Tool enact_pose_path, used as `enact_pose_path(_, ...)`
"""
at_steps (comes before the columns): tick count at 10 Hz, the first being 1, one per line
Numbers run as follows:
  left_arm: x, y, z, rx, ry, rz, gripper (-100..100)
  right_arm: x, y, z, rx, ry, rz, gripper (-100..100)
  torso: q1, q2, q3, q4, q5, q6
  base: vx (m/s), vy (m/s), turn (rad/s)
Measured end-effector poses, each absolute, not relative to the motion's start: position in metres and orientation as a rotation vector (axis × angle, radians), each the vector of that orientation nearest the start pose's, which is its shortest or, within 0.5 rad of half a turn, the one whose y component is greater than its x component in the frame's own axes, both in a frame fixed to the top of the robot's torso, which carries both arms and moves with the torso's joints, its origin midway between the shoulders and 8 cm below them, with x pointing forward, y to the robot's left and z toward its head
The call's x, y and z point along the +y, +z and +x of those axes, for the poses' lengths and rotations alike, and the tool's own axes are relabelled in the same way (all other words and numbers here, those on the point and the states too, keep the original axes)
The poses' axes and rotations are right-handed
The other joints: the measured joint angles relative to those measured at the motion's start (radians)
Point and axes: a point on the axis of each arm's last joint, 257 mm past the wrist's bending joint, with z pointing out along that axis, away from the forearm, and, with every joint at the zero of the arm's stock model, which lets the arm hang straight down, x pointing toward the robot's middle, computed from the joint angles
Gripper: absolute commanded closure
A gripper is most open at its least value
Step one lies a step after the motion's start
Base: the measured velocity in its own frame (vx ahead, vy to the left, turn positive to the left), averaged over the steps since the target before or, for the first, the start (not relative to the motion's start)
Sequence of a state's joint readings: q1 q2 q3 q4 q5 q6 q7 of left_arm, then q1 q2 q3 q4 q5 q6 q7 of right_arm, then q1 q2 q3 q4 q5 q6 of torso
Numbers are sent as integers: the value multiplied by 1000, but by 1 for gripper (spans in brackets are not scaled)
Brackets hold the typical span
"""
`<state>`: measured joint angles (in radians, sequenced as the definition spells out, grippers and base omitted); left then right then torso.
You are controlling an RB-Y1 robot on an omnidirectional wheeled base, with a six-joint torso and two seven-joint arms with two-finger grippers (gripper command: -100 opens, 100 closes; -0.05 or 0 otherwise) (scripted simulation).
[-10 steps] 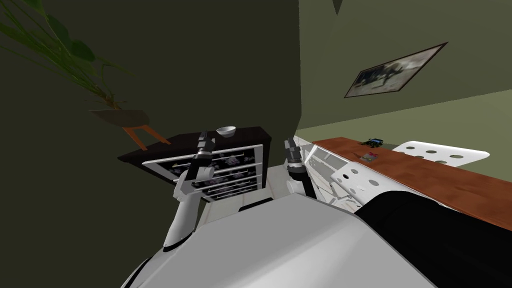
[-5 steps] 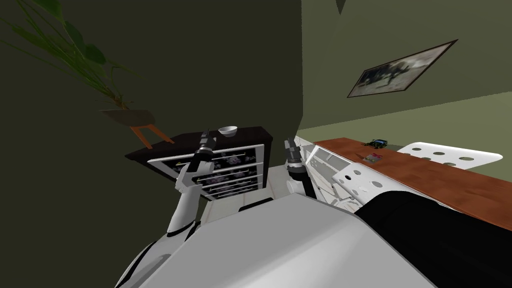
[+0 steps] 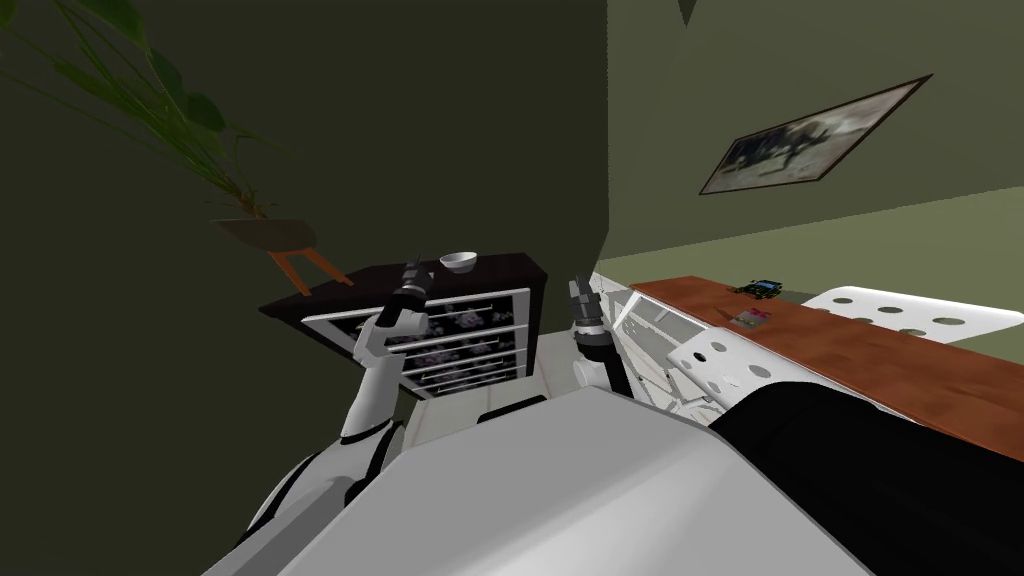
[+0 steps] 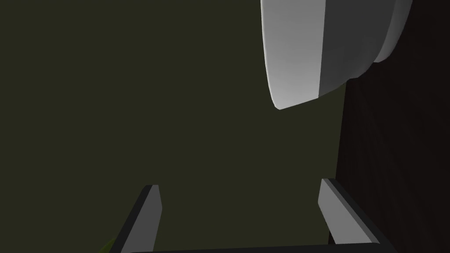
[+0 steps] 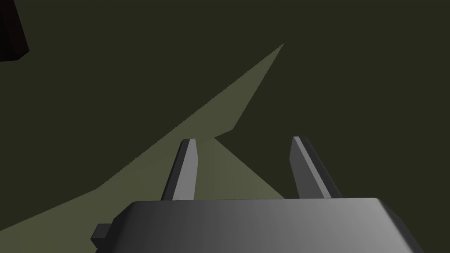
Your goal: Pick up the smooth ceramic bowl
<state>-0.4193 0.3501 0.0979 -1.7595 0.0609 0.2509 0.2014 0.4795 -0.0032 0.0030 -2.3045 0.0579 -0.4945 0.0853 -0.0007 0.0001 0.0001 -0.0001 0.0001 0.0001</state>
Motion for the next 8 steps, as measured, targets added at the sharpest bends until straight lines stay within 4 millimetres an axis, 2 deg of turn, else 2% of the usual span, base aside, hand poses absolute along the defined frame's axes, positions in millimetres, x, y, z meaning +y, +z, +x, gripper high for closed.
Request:
enact_pose_path(2, 283, 72, 626, 1012, -1313, -919, -100, -268, 40, 342, 640, 1204, 557, 0, 0, 0, 0, 0, 0, 0, 0, 1, 16)
enact_pose_path(8, 294, 75, 661, 1075, -1250, -1050, -100, -268, 40, 342, 640, 1204, 557, 0, -1, 0, 0, 0, 0, 0, 0, -2, 22)
